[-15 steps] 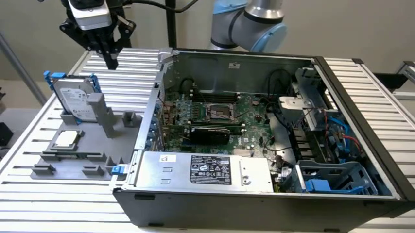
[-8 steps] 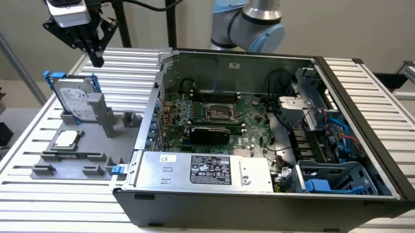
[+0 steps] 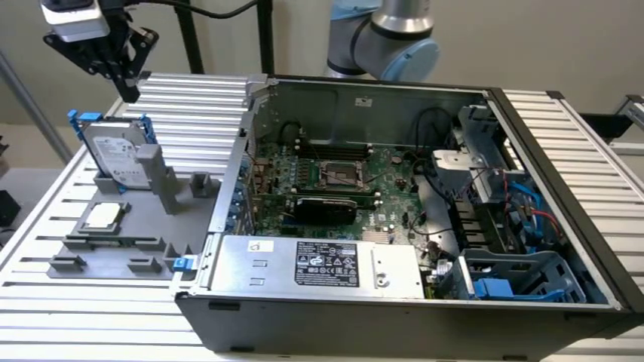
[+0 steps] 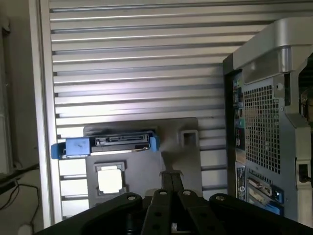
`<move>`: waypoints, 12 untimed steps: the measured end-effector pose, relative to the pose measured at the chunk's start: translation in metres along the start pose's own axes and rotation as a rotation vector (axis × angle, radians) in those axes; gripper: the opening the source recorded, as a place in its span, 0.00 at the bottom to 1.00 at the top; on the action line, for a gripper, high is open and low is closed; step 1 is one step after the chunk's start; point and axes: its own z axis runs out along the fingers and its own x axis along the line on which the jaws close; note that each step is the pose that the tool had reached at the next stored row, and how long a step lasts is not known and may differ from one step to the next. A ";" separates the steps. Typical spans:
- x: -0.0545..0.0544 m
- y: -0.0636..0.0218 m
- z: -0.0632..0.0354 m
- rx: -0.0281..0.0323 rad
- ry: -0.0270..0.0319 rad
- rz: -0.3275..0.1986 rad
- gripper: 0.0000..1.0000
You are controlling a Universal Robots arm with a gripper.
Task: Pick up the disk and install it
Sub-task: 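Reach for the disk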
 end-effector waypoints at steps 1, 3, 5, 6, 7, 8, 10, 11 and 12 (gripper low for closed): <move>0.005 0.0015 0.0013 0.0000 -0.0001 0.000 0.11; 0.014 0.0038 0.0037 0.0000 -0.0001 0.000 0.11; 0.024 0.0062 0.0060 0.0000 -0.0002 0.000 0.11; 0.028 0.0073 0.0070 0.0000 -0.0002 0.000 0.11; 0.033 0.0084 0.0080 0.0000 -0.0002 0.000 0.11; 0.037 0.0095 0.0088 0.0001 -0.0001 0.000 0.11; 0.047 0.0122 0.0100 0.0007 -0.0002 0.000 0.11; 0.051 0.0138 0.0103 0.0018 -0.0003 0.000 0.11; 0.056 0.0155 0.0105 0.0033 -0.0003 0.000 0.11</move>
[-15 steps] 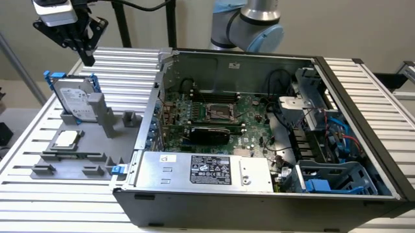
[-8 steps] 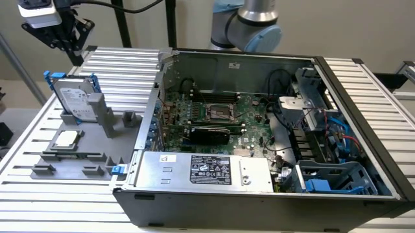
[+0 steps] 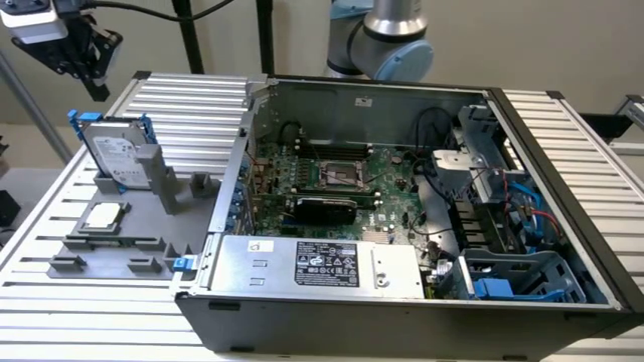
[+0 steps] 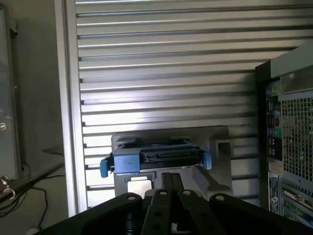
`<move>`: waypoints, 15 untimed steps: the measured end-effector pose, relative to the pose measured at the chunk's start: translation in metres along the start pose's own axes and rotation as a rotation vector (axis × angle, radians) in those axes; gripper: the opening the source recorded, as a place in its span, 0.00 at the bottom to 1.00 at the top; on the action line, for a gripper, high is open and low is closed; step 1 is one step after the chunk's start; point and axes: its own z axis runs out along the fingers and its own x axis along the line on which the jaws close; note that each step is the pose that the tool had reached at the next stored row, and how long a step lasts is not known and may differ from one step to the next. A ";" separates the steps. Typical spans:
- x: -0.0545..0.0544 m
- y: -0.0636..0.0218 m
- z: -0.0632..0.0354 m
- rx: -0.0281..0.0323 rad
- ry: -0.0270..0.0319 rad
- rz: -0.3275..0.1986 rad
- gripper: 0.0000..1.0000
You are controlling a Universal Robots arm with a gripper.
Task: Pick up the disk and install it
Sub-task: 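Reach for the disk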
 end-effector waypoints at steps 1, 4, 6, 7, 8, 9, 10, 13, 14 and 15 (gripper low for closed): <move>0.005 0.0019 0.0002 0.0021 -0.0002 0.000 0.11; 0.018 0.0061 0.0001 0.0118 -0.0008 -0.001 0.11; 0.024 0.0084 0.0001 0.0217 -0.0013 -0.001 0.11; 0.025 0.0094 0.0002 0.0270 -0.0014 -0.002 0.11; 0.026 0.0105 0.0003 0.0315 -0.0013 -0.002 0.11; 0.027 0.0113 0.0003 0.0360 -0.0010 -0.002 0.11; 0.027 0.0117 0.0004 0.0388 0.0006 -0.002 0.11; 0.027 0.0120 0.0008 0.0400 0.0094 -0.002 0.11; 0.027 0.0120 0.0007 0.0402 0.0109 -0.002 0.11; 0.027 0.0120 0.0007 0.0402 0.0110 -0.002 0.11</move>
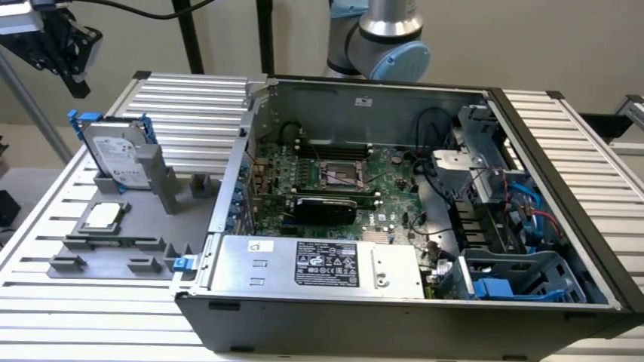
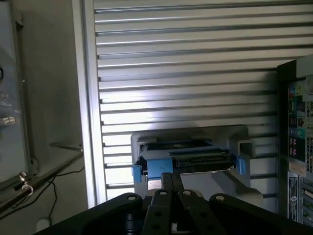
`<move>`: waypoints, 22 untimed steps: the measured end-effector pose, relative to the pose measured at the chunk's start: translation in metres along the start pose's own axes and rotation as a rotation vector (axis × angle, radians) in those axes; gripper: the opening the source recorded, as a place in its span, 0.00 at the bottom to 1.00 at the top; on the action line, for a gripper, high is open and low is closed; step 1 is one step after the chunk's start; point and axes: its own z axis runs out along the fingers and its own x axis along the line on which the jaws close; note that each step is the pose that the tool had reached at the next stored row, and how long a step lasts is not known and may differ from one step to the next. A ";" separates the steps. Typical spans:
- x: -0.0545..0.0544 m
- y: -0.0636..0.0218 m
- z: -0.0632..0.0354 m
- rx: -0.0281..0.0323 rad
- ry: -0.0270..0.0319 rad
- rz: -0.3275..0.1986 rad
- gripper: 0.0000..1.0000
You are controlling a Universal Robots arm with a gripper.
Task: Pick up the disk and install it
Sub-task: 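Reach for the disk, then pick up the disk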
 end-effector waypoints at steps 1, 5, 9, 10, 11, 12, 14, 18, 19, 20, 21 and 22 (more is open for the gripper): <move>0.000 0.0000 -0.0001 0.0000 0.0001 0.000 0.11; 0.000 0.0000 0.0000 -0.0001 0.0000 0.000 0.11; 0.000 0.0000 0.0000 0.0000 0.0000 0.000 0.11; 0.000 0.0000 0.0000 0.0000 0.0000 0.000 0.11; 0.000 0.0000 0.0000 0.0000 0.0000 0.000 0.11; 0.000 0.0000 0.0000 0.0000 0.0000 0.000 0.11; 0.000 0.0000 0.0000 0.0000 0.0000 0.000 0.11; 0.000 0.0000 0.0000 0.0000 0.0001 0.000 0.11; 0.000 0.0000 0.0000 0.0000 0.0001 -0.001 0.11; 0.000 0.0000 0.0001 -0.0002 0.0001 -0.006 0.11; 0.000 0.0000 0.0001 -0.0006 0.0007 -0.020 0.11; 0.000 0.0000 0.0001 -0.0011 0.0011 -0.037 0.11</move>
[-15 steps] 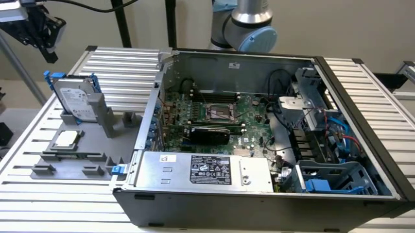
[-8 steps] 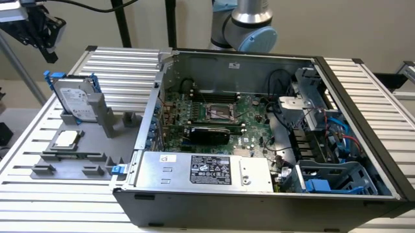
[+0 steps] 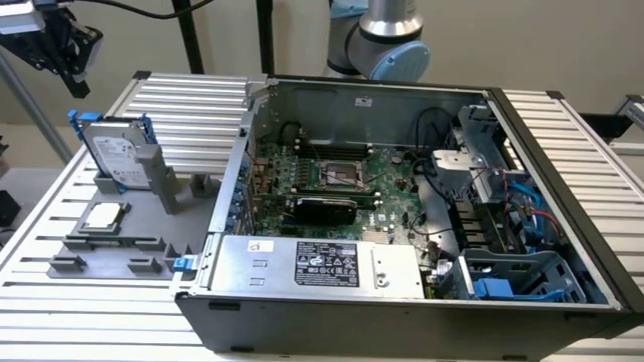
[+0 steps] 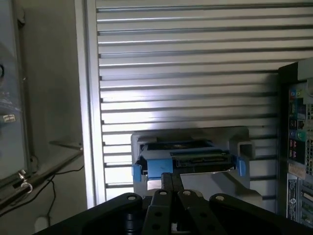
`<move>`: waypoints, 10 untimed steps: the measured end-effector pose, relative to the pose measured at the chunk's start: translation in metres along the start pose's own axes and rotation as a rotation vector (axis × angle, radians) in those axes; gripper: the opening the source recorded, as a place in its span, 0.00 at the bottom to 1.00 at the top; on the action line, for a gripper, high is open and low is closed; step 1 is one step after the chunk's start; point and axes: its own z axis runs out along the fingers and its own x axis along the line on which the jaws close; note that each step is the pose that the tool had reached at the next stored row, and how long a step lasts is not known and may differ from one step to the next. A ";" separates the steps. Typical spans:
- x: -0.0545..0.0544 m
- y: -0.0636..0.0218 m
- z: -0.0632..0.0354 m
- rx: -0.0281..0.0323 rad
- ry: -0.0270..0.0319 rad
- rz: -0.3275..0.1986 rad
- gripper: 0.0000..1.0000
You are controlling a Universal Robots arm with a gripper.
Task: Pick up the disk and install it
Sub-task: 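Pick up the disk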
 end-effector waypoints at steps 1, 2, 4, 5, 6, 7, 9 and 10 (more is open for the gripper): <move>0.000 0.0000 0.0000 -0.0005 0.0003 -0.018 0.11; 0.000 0.0000 0.0001 -0.0011 0.0007 -0.036 0.11; 0.000 0.0000 0.0003 -0.0022 0.0012 -0.073 0.11; 0.000 0.0000 0.0004 -0.0027 0.0016 -0.091 0.11; 0.000 0.0000 0.0005 -0.0032 0.0021 -0.109 0.11; 0.000 0.0000 0.0007 -0.0038 0.0024 -0.126 0.11; 0.000 0.0000 0.0012 -0.0049 0.0035 -0.164 0.11; 0.000 0.0000 0.0014 -0.0055 0.0041 -0.182 0.11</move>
